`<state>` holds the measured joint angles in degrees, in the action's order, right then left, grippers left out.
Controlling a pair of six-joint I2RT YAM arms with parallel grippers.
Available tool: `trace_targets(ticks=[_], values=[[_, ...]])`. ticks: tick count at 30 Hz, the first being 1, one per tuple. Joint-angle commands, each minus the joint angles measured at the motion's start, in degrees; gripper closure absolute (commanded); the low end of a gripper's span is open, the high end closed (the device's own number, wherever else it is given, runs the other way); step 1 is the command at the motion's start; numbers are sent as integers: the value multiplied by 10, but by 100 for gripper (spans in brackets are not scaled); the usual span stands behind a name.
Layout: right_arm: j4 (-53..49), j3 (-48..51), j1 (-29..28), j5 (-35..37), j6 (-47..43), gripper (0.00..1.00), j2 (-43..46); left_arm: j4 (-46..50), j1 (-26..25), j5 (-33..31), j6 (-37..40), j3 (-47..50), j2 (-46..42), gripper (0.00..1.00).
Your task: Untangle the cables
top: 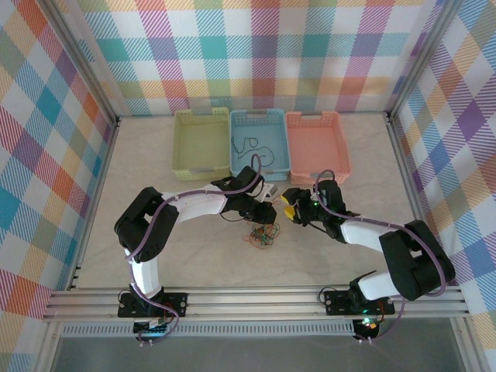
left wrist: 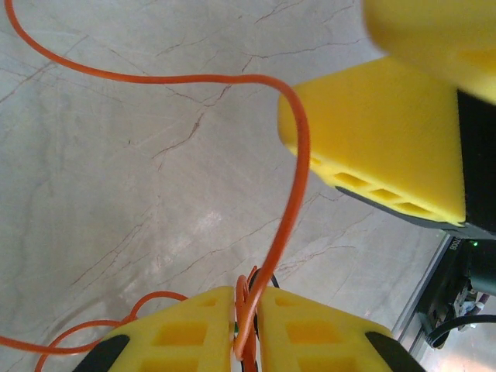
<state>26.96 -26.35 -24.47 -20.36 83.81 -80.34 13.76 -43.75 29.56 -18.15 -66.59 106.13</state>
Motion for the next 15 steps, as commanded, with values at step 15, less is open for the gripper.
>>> trace_targets(ticks=[15], values=[[23, -62, -31, 7, 74, 50, -64, 0, -6, 12, 15, 12, -19, 83]])
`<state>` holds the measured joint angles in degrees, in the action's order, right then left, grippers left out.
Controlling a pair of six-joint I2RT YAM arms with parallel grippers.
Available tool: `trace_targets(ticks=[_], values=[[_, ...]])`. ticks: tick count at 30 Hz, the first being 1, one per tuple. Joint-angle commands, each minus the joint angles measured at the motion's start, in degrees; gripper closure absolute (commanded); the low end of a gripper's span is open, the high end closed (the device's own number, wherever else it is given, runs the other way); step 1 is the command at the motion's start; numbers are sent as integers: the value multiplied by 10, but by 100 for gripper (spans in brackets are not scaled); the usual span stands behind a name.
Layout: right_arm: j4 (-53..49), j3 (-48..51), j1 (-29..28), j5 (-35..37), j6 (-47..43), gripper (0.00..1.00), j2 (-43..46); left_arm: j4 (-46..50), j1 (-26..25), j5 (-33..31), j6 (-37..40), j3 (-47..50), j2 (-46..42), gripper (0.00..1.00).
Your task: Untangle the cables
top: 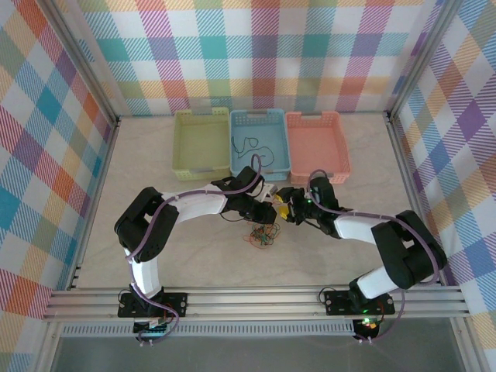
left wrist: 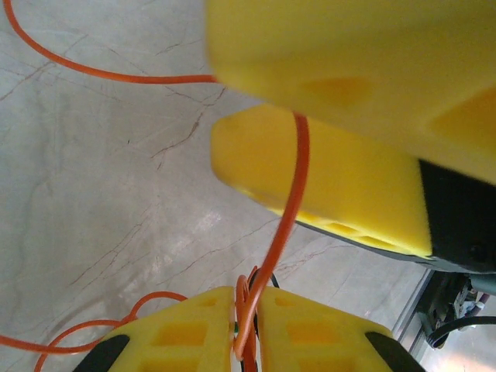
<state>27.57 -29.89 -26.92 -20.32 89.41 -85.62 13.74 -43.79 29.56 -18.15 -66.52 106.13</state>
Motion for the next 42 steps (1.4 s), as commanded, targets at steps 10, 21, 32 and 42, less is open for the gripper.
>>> trace_targets(ticks=[10, 21, 32, 42], values=[[40, -47, -7, 16, 38, 65, -65, 1, -7, 14, 17, 10, -18, 83], [-8, -58, 32, 21, -47, 96, -14, 2, -6, 19, 20, 9, -17, 83], [-81, -51, 120, -49, -106, 100, 94, 5, -7, 20, 23, 6, -16, 83], [-145, -81, 131, -79, -149, 100, 149, 9, -10, 19, 26, 3, -14, 83]])
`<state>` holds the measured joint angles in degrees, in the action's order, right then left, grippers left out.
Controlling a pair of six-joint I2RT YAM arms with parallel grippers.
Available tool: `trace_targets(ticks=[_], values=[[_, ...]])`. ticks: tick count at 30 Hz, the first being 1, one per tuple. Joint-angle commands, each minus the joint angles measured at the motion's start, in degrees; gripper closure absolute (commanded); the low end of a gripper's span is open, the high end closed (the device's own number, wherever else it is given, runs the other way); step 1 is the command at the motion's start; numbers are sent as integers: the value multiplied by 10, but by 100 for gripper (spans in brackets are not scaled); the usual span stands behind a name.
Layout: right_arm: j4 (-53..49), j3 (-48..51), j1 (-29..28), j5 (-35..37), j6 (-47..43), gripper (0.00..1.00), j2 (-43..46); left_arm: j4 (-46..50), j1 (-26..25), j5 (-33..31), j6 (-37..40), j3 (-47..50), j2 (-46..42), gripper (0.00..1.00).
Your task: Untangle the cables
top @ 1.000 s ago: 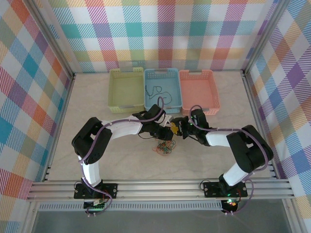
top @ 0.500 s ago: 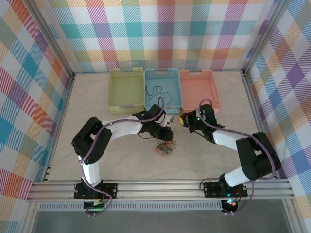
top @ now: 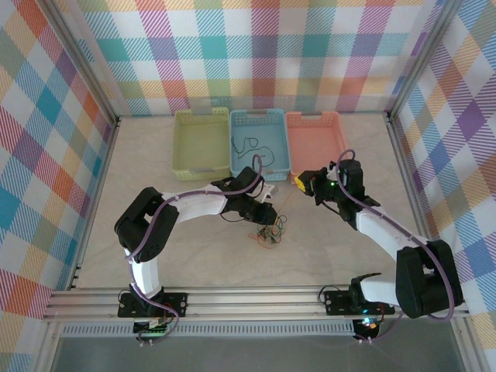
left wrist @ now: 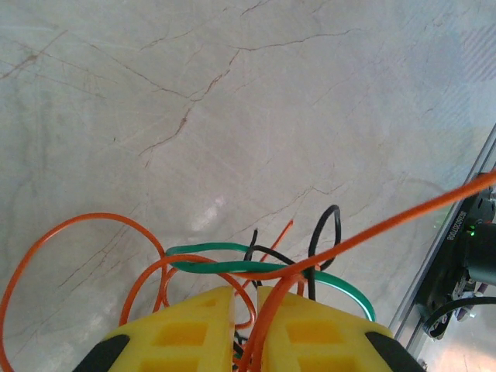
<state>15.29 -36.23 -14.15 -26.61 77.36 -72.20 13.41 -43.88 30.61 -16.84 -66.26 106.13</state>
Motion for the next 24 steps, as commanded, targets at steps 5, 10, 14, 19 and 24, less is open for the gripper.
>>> trace_targets(ticks=[5, 10, 14, 19, 24], values=[[-19, -10, 7, -5, -79, 100, 0, 6, -10, 7, 13, 7, -21, 83], [43, 13, 8, -13, -127, 100, -44, -13, -11, 11, 14, 24, -35, 82], [123, 38, 8, -19, -153, 100, -70, -35, -12, 17, 16, 42, -53, 77], [181, 73, 7, -4, -181, 100, -79, -56, -13, 10, 12, 61, -77, 69], [204, 94, 7, 1, -194, 100, -65, -14, -13, -10, 14, 32, -98, 57]])
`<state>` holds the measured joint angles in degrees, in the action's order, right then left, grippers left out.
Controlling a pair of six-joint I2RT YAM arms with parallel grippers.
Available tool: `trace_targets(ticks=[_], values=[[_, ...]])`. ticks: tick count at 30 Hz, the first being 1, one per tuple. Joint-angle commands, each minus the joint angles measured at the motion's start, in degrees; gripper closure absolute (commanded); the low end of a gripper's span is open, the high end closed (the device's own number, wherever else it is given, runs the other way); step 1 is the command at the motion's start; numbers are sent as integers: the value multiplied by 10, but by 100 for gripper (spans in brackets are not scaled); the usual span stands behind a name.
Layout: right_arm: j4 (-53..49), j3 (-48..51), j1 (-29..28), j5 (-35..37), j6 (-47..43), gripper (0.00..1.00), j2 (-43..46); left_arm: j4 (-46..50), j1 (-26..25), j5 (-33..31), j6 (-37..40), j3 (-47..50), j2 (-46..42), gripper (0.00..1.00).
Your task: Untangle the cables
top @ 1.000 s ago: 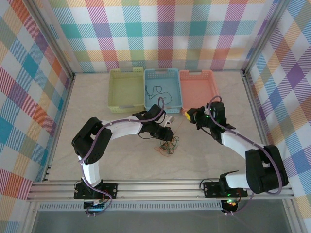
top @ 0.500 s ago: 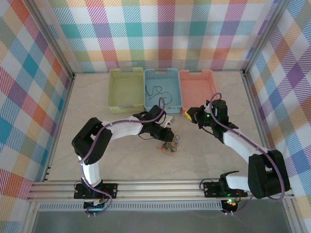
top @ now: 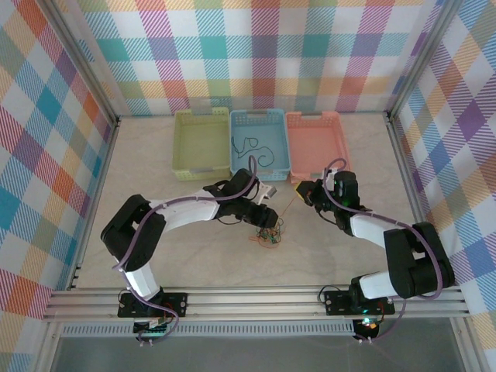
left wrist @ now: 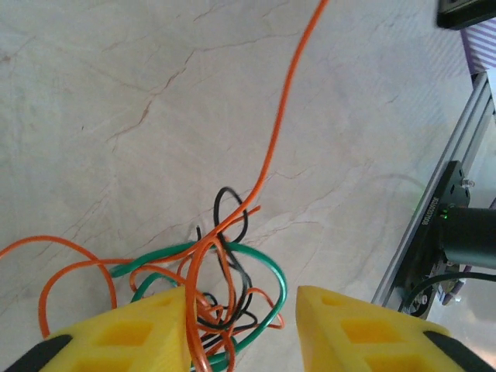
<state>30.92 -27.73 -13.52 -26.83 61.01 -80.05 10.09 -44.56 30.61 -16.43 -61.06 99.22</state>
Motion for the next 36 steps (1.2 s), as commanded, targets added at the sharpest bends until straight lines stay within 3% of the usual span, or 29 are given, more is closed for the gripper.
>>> trace_targets(ticks=[1, 4, 11, 28, 36], values=[[48, 9, 1, 3, -35, 100, 18, 31, -6, -23, 18, -29, -35, 54], [47, 12, 1, 8, -41, 100, 32, 51, -6, -50, 24, -57, -47, 47], [75, 22, 1, 10, -39, 100, 30, 116, -34, -138, 82, -141, 7, 46], [104, 21, 1, -2, -33, 100, 2, 166, -36, -107, 131, -273, 136, 55], [106, 21, 1, -3, -34, 100, 1, 125, -36, -114, 151, -266, 151, 57]])
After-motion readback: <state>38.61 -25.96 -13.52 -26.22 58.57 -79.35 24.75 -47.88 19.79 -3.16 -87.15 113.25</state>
